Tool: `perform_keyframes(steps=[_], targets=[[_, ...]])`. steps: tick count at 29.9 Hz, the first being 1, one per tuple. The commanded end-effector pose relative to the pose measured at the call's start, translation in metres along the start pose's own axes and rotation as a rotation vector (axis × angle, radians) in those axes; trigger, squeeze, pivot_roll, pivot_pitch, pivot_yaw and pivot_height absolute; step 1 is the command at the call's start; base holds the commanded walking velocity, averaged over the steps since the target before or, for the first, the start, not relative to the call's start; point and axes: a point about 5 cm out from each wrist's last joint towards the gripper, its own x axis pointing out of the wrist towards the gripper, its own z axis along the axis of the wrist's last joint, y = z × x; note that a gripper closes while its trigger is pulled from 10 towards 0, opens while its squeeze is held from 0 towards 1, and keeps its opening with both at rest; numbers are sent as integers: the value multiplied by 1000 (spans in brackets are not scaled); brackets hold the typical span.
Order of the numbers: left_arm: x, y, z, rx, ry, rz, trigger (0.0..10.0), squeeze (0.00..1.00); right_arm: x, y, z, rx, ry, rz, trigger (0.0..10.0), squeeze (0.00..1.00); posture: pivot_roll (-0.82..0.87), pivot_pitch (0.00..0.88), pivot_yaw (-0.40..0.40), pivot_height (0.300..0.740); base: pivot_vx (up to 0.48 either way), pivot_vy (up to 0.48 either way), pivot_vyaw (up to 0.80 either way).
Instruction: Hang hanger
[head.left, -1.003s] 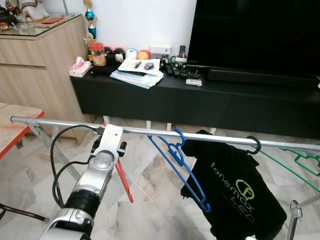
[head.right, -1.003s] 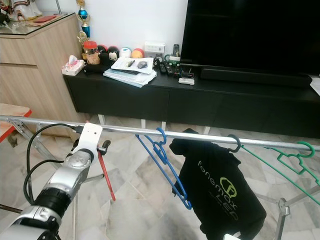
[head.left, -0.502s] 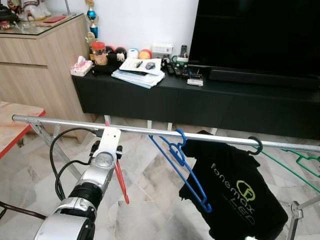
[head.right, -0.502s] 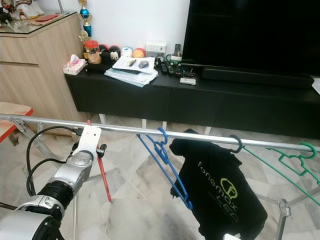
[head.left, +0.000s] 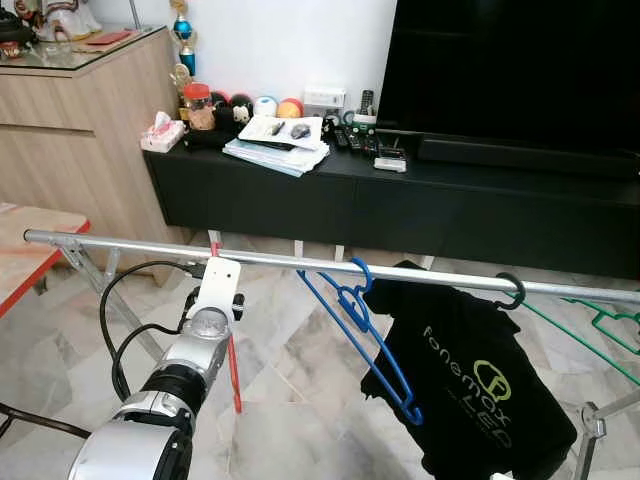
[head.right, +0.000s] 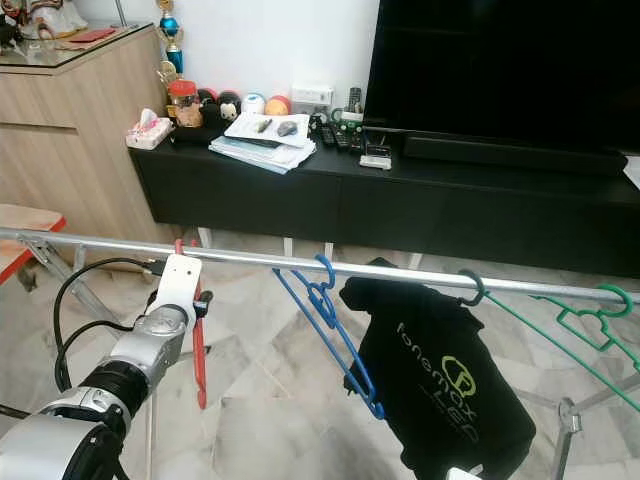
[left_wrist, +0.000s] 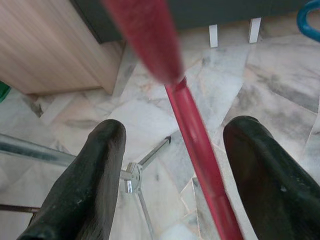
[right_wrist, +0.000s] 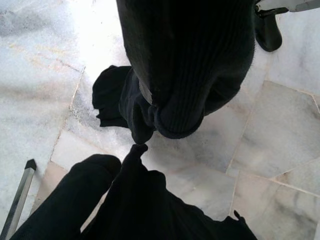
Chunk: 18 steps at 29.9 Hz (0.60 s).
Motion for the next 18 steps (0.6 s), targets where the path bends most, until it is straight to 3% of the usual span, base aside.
perform_keyframes(steps=[1,8,9,10,11,18], targets=[[1,-3,5,10,-10,-10,10000,0,0,-2,2,1,-2,-5,10000,0,-50,0,-49,740,0,0,0],[0,-9,3,16,-14,-39,10000,0,0,-1,1,2,-1,-4,10000,0,-53,0,-47,740,0,0,0],[0,-9,3,18,-12,-43,6353,0,0,-1,1,2,-1,-4,10000,0,-53,0,-47,740,0,0,0],[0,-9,3,18,-12,-43,2078,0,0,-1,1,1,-1,-5,10000,0,-54,0,-46,740,0,0,0],[0,-9,3,18,-12,-42,0,0,0,-1,1,2,-1,-5,10000,0,-54,0,-46,740,0,0,0],[0,-9,1,22,-11,-40,0,0,0,-1,1,0,-1,-6,10000,0,-54,0,-42,740,0,0,0]])
